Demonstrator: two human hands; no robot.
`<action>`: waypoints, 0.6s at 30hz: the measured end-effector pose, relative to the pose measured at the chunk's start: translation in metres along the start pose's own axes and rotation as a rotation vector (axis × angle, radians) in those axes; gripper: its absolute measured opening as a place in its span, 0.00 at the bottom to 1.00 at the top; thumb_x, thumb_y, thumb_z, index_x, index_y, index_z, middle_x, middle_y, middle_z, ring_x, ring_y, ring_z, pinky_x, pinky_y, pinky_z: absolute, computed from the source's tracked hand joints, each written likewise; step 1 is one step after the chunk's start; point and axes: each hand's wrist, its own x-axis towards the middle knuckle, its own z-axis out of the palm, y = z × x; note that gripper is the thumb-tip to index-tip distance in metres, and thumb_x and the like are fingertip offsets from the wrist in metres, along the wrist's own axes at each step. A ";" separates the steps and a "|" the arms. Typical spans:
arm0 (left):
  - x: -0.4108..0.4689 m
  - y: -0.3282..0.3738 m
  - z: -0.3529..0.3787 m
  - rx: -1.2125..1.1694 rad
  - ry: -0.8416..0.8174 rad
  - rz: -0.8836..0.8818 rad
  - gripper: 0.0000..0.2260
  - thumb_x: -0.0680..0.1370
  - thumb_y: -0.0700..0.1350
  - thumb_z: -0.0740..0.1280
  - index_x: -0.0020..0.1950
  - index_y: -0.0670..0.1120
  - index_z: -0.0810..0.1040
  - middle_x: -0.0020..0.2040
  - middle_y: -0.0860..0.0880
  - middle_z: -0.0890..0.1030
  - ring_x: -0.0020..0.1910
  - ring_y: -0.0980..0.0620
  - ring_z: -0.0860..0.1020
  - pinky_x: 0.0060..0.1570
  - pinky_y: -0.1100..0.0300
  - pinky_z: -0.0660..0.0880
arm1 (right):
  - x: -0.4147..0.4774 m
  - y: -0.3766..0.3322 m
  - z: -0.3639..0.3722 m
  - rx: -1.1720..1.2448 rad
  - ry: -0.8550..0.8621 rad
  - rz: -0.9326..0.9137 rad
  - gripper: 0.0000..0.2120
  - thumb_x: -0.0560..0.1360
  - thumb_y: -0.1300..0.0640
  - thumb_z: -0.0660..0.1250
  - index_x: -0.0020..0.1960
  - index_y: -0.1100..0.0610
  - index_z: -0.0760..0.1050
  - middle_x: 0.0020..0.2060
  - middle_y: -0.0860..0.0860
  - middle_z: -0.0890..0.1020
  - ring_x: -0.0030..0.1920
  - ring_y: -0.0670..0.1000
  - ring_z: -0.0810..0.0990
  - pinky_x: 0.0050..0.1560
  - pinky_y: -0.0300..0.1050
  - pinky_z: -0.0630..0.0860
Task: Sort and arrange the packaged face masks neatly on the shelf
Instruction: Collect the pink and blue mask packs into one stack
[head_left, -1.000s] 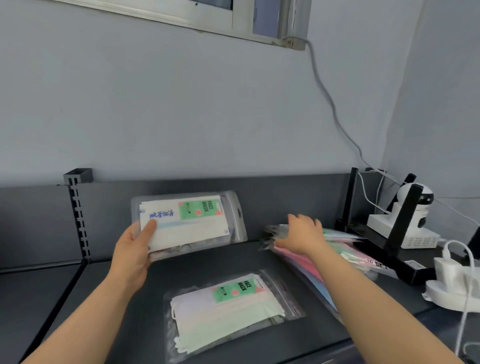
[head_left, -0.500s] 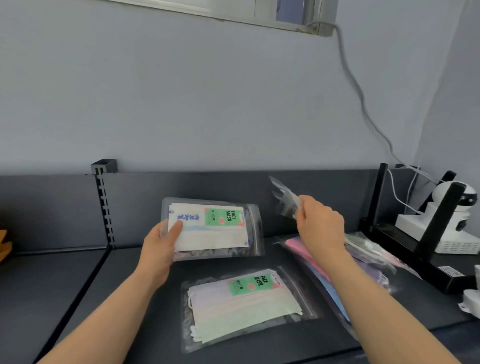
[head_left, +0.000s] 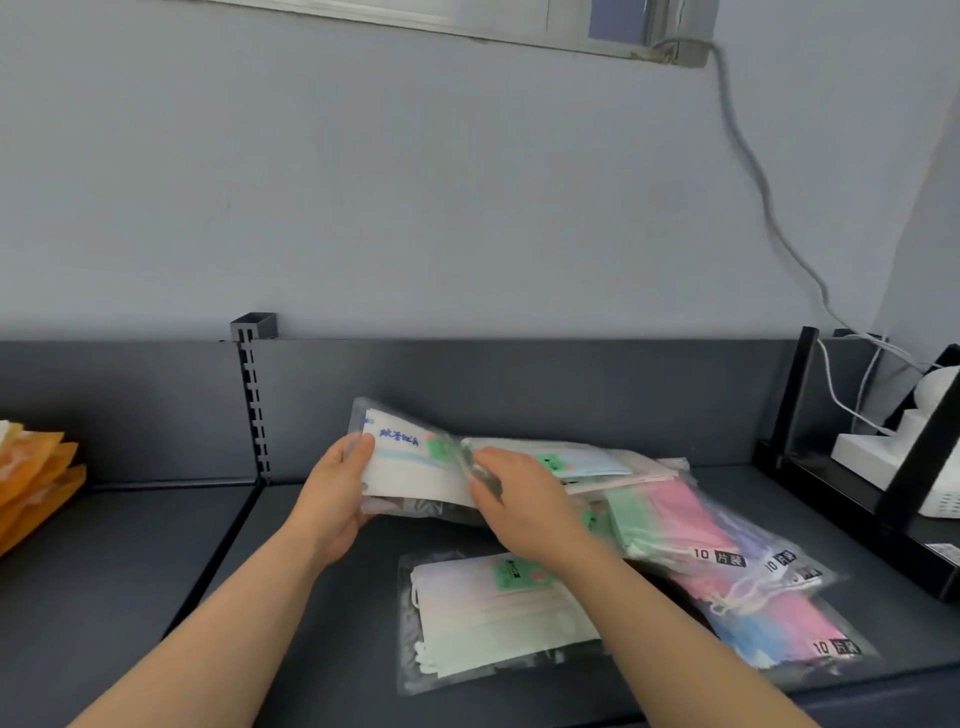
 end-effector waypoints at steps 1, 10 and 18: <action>-0.001 0.004 -0.002 -0.003 -0.009 0.002 0.10 0.84 0.48 0.58 0.57 0.44 0.75 0.55 0.41 0.83 0.49 0.45 0.83 0.35 0.52 0.83 | 0.003 -0.006 0.003 0.008 -0.002 -0.021 0.15 0.80 0.50 0.57 0.61 0.56 0.74 0.56 0.51 0.79 0.56 0.55 0.75 0.57 0.51 0.72; -0.016 0.014 -0.043 -0.021 -0.070 0.020 0.20 0.75 0.36 0.70 0.67 0.40 0.73 0.58 0.40 0.82 0.55 0.39 0.82 0.46 0.50 0.82 | 0.014 -0.042 0.033 0.367 -0.116 -0.104 0.21 0.80 0.62 0.57 0.72 0.54 0.69 0.72 0.47 0.70 0.72 0.45 0.65 0.72 0.34 0.56; -0.016 0.014 -0.066 -0.070 -0.121 0.000 0.14 0.78 0.37 0.64 0.64 0.45 0.76 0.57 0.42 0.84 0.52 0.44 0.84 0.41 0.55 0.83 | 0.015 -0.007 0.025 0.130 0.064 0.430 0.28 0.79 0.49 0.59 0.76 0.55 0.59 0.75 0.56 0.62 0.75 0.56 0.58 0.74 0.54 0.55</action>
